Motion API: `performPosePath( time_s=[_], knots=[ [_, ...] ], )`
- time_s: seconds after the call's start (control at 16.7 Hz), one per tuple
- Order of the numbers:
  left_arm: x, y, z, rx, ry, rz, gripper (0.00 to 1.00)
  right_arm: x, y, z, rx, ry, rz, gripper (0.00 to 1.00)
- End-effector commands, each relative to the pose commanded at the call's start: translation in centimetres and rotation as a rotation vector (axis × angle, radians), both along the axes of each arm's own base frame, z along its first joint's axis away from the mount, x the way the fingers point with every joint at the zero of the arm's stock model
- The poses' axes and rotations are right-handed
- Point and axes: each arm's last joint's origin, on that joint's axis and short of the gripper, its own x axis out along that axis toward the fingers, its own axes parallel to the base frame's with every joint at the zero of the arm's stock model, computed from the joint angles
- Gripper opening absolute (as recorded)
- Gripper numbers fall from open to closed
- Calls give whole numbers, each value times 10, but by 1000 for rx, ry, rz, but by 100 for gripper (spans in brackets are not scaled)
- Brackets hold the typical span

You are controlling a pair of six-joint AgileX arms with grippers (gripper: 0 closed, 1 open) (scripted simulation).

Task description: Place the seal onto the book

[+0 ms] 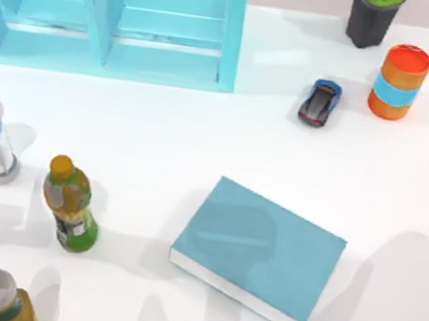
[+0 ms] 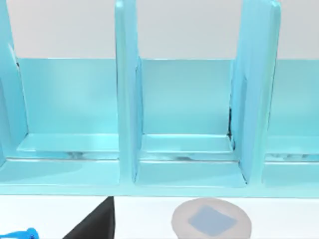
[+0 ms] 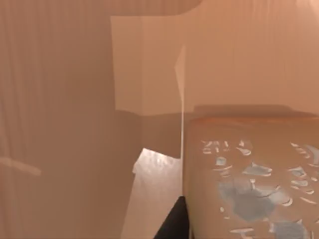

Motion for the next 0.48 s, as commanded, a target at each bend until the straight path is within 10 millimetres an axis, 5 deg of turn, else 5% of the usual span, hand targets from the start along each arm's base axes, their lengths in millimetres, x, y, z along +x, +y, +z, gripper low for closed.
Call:
performPosePath(
  time_s=[0.48],
  knots=[
    [0, 0, 0, 0, 0, 0, 100, 1, -1, 1, -1, 4, -16, 0]
  ],
)
